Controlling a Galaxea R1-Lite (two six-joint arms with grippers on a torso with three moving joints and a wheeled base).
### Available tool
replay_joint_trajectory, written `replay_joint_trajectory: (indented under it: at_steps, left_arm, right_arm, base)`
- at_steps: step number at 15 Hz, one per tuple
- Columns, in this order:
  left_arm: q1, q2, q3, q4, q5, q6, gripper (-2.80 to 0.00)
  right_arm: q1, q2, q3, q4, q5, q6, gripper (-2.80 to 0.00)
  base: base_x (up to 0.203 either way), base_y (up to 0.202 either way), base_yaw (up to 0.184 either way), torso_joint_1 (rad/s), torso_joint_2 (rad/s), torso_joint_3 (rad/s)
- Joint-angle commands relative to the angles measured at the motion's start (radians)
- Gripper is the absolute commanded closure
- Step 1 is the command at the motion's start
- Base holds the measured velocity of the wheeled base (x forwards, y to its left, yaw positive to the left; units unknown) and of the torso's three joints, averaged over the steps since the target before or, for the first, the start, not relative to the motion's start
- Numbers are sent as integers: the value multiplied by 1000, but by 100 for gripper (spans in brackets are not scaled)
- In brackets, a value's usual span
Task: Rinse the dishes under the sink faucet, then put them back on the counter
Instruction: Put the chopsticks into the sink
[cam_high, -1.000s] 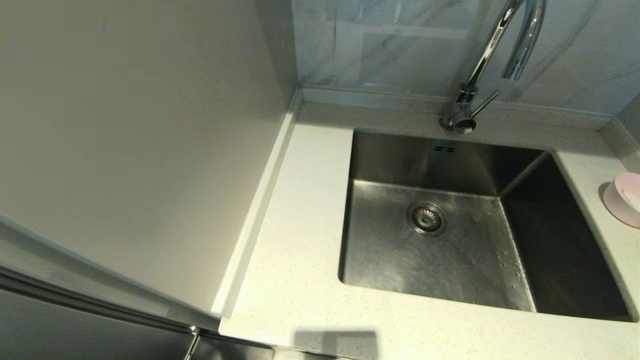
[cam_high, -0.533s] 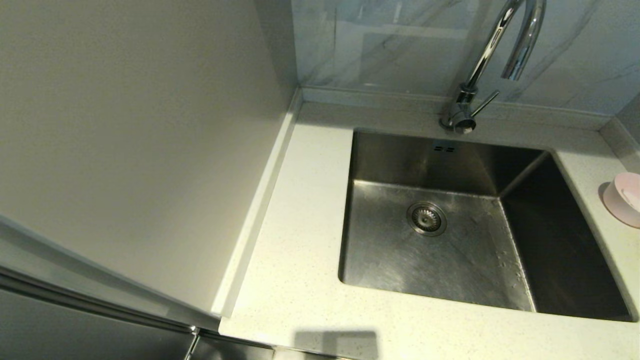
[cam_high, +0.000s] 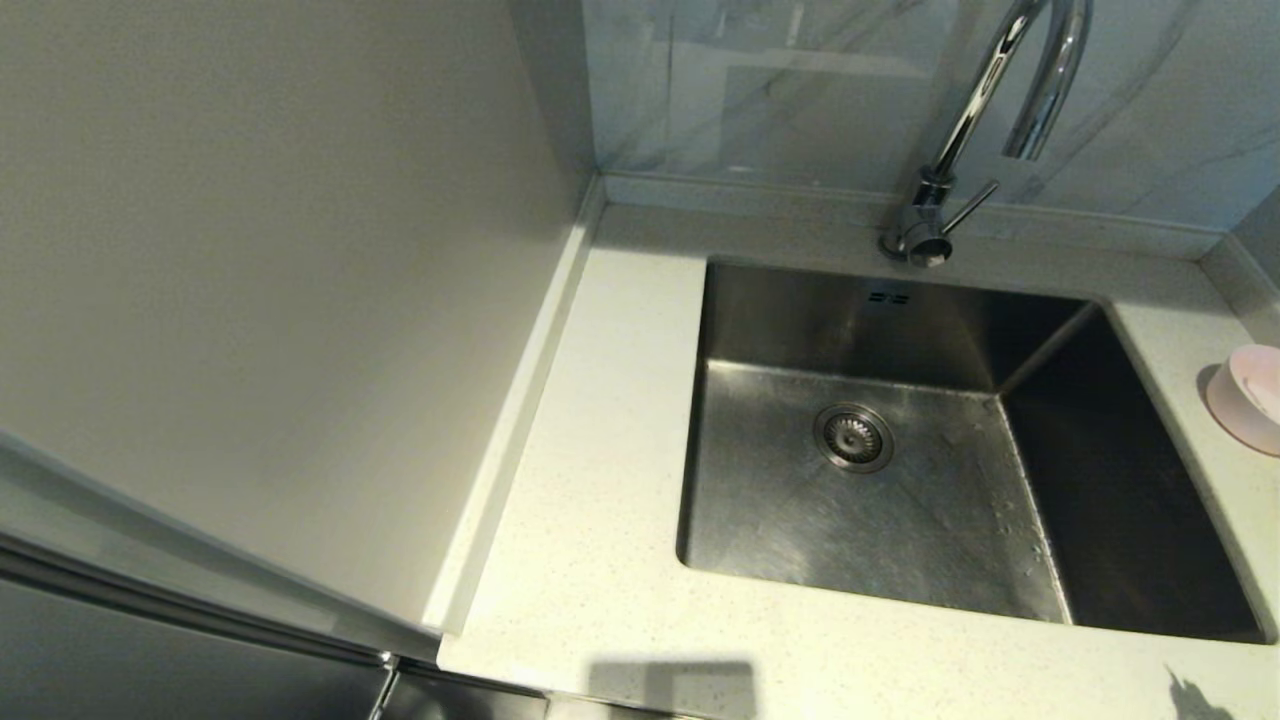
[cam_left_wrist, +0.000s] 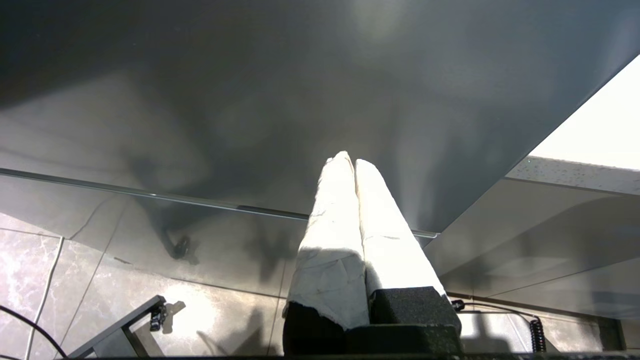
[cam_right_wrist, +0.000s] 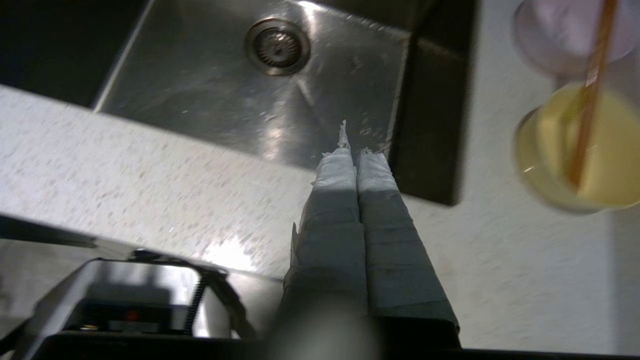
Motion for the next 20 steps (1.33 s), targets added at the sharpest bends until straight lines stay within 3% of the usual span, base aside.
replay_joint_trajectory:
  at_steps: [1,4,6,8,11,17,20]
  left_arm:
    - [0,-3,0,0,1,0,0]
    - [0,-3,0,0,1,0,0]
    - [0,-3,0,0,1,0,0]
    - [0,-3,0,0,1,0,0]
    - [0,-3,0,0,1,0,0]
    - [0,-3,0,0,1,0,0]
    - [0,-3,0,0,1,0,0]
  right_arm:
    - [-2,204,-247,123,-40,-42,0]
    - [-40,406,-643,452,-101,-80,0]
    - [-118,540,-867,680,-123,-120,0]
    - [-257,671,-984,838,-135,-215,0]
    - [-410,781,-1039,891,-105,-351,0]
    - [-515,901,-1071,889,-31,-379,0]
    - [-569,968,-1077,812,-3,-381,0]
  base:
    - [0,0,0,0,0,0]
    - [0,0,0,0,0,0]
    - [0,0,0,0,0,0]
    - [0,0,0,0,0,0]
    - [0,0,0,0,0,0]
    - [0,0,0,0,0,0]
    - [0,0,0,0,0,0]
